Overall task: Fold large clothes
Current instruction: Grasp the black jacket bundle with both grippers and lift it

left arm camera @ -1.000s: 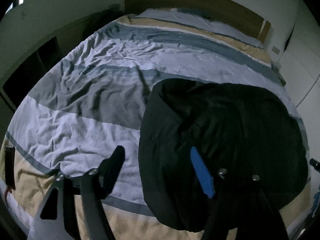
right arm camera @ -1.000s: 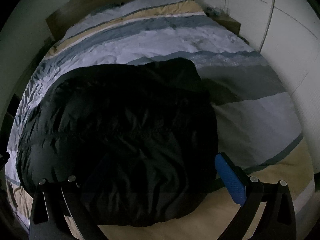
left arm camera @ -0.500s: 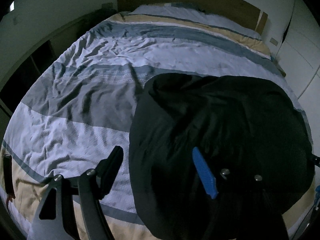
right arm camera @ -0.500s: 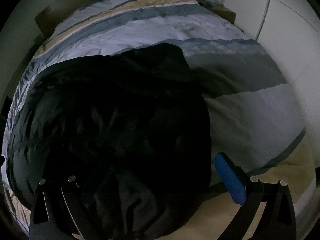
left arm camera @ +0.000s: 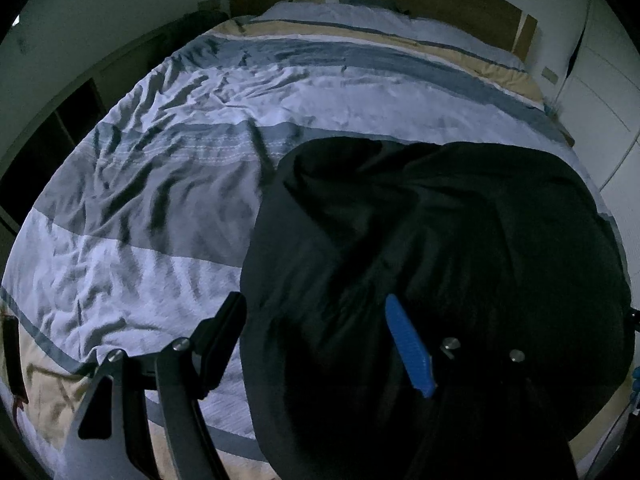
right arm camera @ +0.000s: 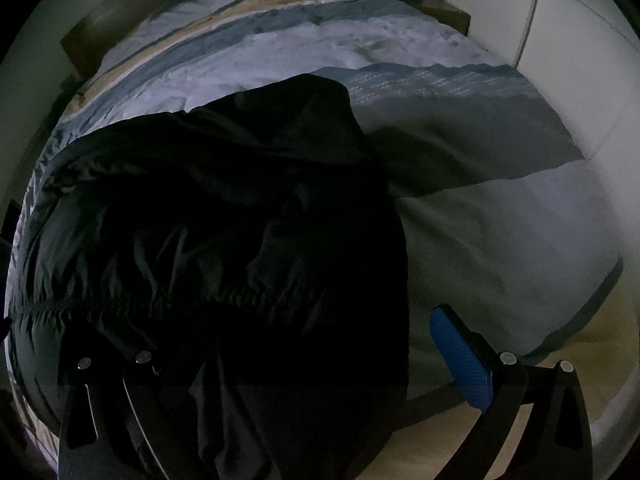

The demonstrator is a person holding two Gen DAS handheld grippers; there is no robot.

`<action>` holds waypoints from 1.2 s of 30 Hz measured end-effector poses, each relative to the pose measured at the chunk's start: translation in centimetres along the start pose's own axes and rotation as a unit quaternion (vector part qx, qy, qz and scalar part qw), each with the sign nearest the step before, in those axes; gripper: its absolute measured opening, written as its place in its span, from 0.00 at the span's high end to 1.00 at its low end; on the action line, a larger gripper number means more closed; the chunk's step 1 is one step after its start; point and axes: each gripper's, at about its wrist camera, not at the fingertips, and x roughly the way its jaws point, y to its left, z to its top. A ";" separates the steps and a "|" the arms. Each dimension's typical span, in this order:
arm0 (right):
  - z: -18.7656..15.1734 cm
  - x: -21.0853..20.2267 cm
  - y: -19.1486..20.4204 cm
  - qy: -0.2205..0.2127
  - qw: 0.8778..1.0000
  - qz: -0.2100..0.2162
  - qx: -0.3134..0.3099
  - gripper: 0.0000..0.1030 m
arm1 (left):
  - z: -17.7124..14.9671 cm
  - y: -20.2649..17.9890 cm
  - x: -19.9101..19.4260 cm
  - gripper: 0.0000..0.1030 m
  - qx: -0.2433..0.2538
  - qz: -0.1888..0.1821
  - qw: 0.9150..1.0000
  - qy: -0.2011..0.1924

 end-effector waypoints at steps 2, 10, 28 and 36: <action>0.1 0.1 -0.1 0.001 1.000 0.003 0.000 0.00 | 0.1 -0.1 0.2 0.32 0.000 -0.001 1.000 0.001; 0.2 -0.3 -0.9 -0.001 1.000 0.014 0.001 0.00 | -0.1 0.8 1.4 0.31 -0.009 -0.024 1.000 0.015; -0.4 3.4 -4.4 0.056 0.985 0.154 0.054 0.00 | -1.6 6.1 7.1 0.22 -0.106 -0.221 0.966 0.075; -0.5 7.9 -4.8 0.085 0.967 0.230 0.061 0.00 | -2.1 7.7 12.4 0.01 -0.155 -0.267 0.945 0.113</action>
